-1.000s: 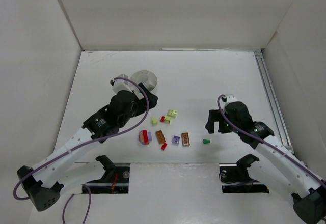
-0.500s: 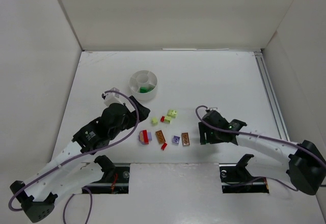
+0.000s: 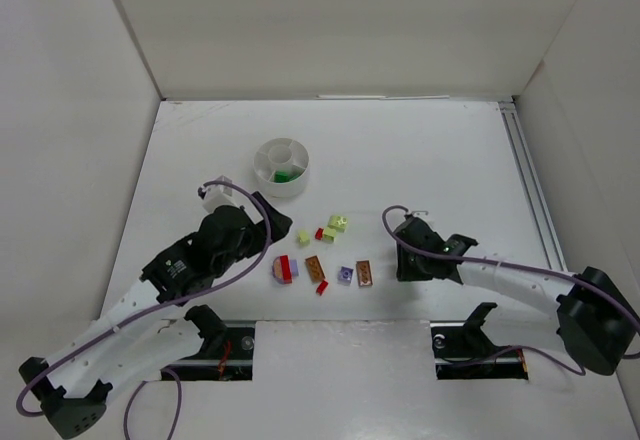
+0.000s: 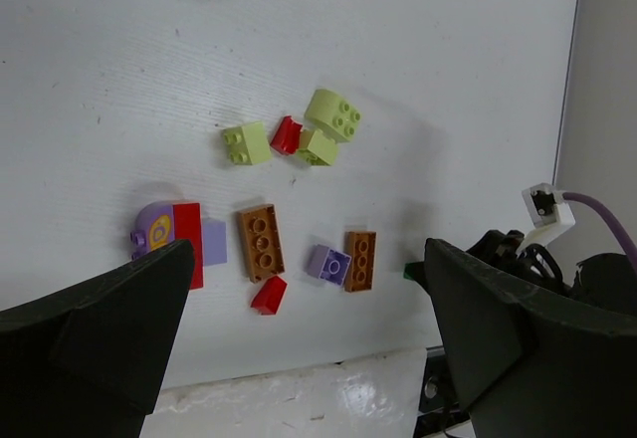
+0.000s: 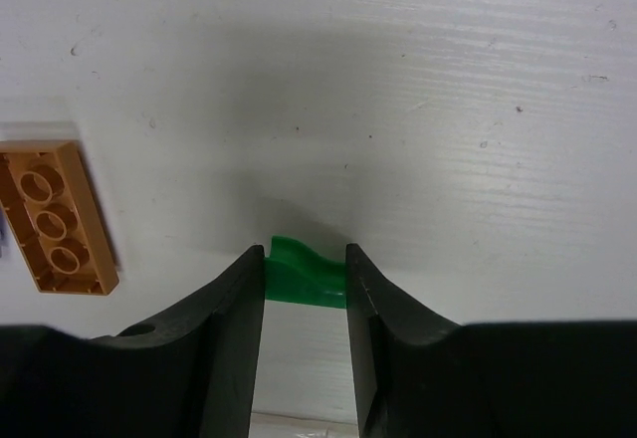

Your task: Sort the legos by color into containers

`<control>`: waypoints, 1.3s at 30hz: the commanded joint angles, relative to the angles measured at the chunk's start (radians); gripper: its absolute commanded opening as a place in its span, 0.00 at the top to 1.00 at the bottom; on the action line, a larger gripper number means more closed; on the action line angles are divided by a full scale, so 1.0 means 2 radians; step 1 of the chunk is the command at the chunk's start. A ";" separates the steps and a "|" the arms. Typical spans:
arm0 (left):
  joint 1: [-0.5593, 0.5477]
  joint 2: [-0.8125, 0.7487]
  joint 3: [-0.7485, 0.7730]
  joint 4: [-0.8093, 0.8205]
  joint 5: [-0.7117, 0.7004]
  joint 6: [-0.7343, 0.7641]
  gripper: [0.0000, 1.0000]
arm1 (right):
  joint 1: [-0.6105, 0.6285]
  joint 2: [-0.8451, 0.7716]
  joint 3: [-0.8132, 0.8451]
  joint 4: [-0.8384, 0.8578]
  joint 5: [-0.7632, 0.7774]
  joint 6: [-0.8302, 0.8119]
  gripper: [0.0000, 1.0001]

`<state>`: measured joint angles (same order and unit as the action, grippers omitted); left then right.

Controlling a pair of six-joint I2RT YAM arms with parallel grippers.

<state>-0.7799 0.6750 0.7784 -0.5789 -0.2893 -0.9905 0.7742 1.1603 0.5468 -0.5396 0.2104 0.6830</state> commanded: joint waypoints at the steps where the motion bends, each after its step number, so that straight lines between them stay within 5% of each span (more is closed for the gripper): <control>1: -0.004 -0.008 -0.006 -0.006 -0.016 -0.006 0.00 | 0.006 -0.017 0.001 0.016 0.016 0.005 0.72; 12: -0.004 -0.022 -0.033 -0.010 -0.031 -0.025 0.00 | 0.016 -0.013 0.141 0.069 0.018 -0.146 0.73; 20: 0.002 -0.026 -0.037 -0.037 -0.046 -0.058 0.00 | 0.020 0.173 0.356 0.149 -0.022 -0.255 0.73; 30: 0.011 0.013 0.011 -0.073 -0.068 -0.059 0.00 | 0.025 0.394 0.621 0.124 -0.050 -0.301 0.73; 39: 0.020 0.024 0.016 -0.078 -0.059 -0.063 0.00 | 0.025 0.476 0.691 0.124 -0.062 -0.305 0.66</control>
<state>-0.7441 0.7246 0.7620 -0.7193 -0.3992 -1.1095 0.8131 2.1090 1.8549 -0.3103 0.1005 0.0895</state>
